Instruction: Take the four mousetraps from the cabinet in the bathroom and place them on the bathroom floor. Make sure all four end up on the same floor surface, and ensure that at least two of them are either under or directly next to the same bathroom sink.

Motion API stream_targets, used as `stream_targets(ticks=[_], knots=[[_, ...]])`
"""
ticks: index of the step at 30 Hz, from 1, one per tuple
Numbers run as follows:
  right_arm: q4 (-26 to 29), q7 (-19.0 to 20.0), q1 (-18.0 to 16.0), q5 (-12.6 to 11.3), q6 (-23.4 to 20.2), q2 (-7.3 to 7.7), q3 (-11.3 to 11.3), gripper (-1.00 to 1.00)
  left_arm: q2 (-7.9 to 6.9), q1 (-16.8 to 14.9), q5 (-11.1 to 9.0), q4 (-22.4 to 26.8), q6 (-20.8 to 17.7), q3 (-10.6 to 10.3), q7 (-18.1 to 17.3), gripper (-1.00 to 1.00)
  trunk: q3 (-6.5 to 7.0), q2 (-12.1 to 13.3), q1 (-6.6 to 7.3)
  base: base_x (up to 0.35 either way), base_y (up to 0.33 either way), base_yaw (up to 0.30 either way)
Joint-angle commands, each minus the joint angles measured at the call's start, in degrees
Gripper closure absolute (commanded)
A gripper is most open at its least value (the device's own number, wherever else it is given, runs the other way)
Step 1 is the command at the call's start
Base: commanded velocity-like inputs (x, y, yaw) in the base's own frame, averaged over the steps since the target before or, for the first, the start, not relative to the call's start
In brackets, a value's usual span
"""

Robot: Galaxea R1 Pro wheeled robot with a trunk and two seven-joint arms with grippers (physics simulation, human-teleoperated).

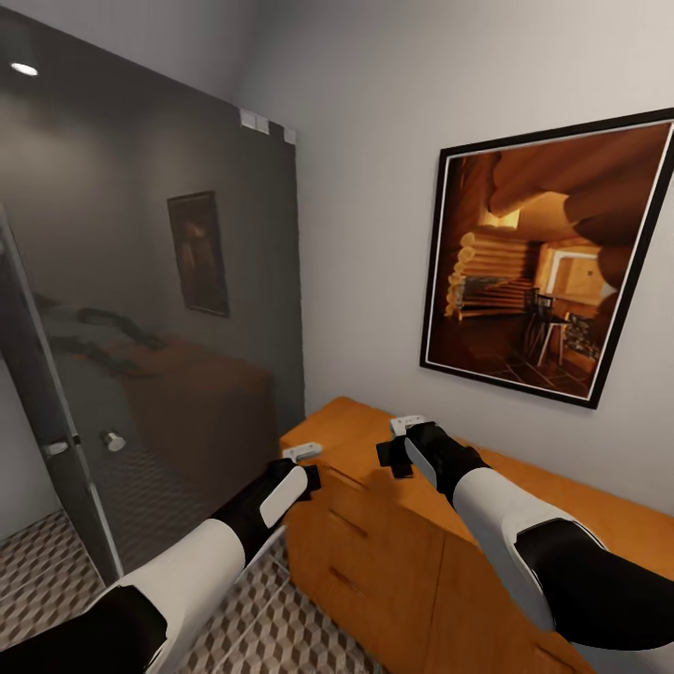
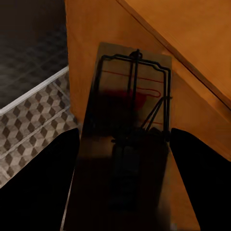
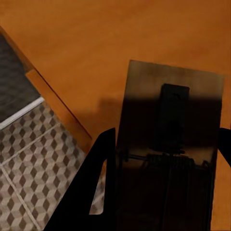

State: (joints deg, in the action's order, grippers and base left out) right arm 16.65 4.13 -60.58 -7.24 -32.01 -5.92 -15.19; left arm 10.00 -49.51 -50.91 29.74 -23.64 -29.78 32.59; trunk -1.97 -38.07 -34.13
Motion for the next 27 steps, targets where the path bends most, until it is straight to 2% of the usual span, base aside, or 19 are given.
stream_targets(ticks=[1, 18, 27], knots=[[0.1, -0.1, -0.1, -0.7, -0.2, 0.04, -0.5, 1.0, 0.0, -0.1, -0.2, 0.1, -0.2, -0.1, 0.4, 1.0, 0.07, 0.3, 0.22, -0.194, 0.242, 0.0], [0.1, -0.1, -0.1, -0.7, -0.2, 0.03, -0.5, 1.0, 0.0, -0.1, -0.2, 0.1, -0.1, -0.1, 0.3, 1.0, 3.12, 7.1, 3.95, -0.154, 0.256, 0.0], [0.0, -0.1, -0.1, -0.7, -0.2, 0.03, -0.5, 1.0, 0.0, 0.0, -0.2, 0.1, -0.1, -0.2, 0.3, 1.0, 4.2, 9.5, 5.27, -0.014, 0.044, 0.0]])
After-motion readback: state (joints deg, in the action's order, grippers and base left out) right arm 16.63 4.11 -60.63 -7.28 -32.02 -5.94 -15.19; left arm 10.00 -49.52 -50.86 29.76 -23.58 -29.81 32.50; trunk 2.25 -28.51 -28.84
